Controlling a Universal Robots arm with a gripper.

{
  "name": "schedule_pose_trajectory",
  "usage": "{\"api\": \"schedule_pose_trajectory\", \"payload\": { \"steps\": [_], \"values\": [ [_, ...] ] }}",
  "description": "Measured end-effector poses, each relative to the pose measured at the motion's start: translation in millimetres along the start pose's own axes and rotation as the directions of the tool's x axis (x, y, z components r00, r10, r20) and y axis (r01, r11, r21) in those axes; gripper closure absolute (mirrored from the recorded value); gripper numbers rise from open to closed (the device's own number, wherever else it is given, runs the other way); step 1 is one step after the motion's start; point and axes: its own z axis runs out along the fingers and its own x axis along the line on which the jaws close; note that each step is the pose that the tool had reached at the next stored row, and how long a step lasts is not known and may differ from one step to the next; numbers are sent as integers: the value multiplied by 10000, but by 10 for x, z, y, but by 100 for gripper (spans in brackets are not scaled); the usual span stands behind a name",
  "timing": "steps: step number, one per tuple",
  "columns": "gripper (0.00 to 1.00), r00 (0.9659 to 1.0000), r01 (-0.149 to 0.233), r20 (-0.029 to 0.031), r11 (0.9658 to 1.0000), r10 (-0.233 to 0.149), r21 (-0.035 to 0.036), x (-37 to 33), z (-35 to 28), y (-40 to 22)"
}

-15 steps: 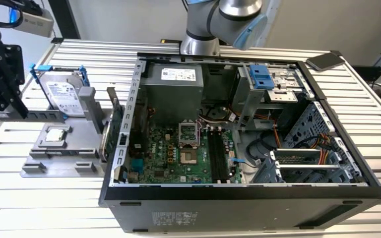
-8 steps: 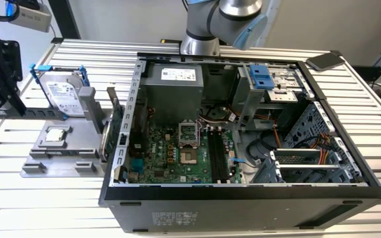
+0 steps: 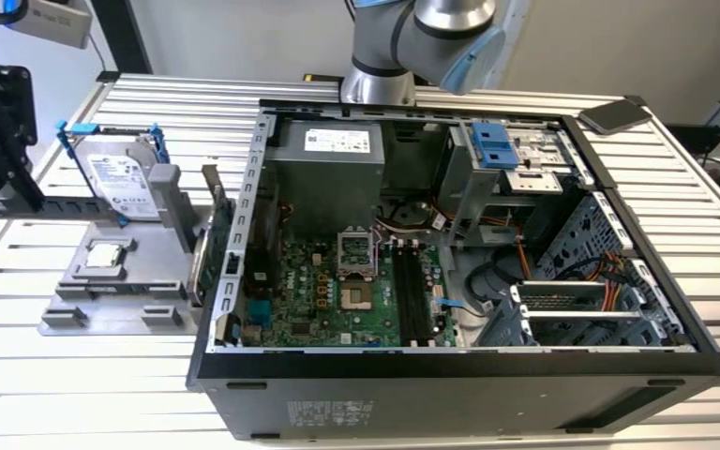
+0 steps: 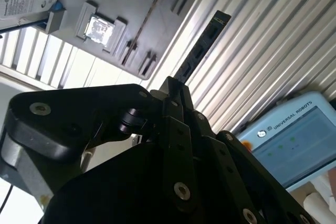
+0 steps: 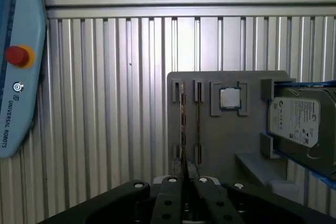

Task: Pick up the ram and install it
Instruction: 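Pick up the ram and move it above insertion slot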

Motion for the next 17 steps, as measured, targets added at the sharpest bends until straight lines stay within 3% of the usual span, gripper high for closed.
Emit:
{"api": "schedule_pose_trajectory", "payload": {
  "steps": [17],
  "values": [
    [100,10000,0,0,10000,0,-1,2,-187,0]
  ]
}}
